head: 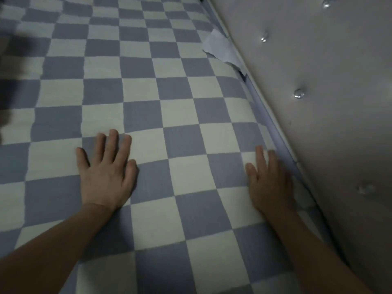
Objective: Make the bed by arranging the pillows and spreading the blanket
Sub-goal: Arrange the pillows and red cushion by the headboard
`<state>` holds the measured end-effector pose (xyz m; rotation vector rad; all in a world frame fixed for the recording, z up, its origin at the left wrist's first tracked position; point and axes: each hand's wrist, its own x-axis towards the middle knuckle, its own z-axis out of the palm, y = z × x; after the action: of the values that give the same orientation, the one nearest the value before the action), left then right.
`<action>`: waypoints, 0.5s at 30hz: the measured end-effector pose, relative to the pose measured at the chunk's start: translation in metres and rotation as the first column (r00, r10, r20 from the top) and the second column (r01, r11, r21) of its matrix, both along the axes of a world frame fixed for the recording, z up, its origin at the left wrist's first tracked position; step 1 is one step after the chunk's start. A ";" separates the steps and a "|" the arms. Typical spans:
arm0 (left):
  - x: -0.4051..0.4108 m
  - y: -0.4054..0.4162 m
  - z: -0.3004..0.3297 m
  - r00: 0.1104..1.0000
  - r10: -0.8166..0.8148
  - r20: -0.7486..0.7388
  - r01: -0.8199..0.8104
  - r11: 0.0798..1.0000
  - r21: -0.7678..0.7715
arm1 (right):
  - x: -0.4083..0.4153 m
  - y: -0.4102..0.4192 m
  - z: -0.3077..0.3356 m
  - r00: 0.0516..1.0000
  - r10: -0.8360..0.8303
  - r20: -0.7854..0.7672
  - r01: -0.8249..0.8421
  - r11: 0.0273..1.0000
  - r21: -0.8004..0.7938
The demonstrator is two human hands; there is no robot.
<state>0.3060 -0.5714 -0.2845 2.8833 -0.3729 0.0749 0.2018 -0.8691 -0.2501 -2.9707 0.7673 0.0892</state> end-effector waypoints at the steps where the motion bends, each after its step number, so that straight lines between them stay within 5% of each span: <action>1: -0.011 -0.002 0.002 1.000 0.000 -0.015 0.000 1.000 0.022 | -0.020 -0.009 -0.003 0.998 -0.040 0.045 0.040 0.999 0.000; 8: -0.183 -0.038 0.002 0.984 -0.174 -0.046 0.177 0.982 0.064 | -0.132 -0.029 -0.002 0.992 -0.126 -0.009 0.126 0.980 0.151; 10: -0.235 -0.049 0.002 0.973 -0.220 -0.062 0.224 0.973 0.054 | -0.159 -0.002 0.013 0.988 -0.155 0.020 0.155 0.987 0.041; 12: -0.281 -0.058 0.003 0.961 -0.265 -0.076 0.269 0.962 0.041 | -0.186 0.038 0.018 0.994 -0.047 0.097 0.058 0.991 -0.117; 15: -0.348 -0.056 0.007 0.939 -0.326 -0.105 0.330 0.944 0.016 | -0.262 0.101 0.000 0.983 0.176 0.053 -0.167 0.977 -0.134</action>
<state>-0.0417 -0.6272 -0.2773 2.7988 -0.8351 -0.1359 -0.0599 -0.7679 -0.2505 -3.1390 0.5269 -0.0495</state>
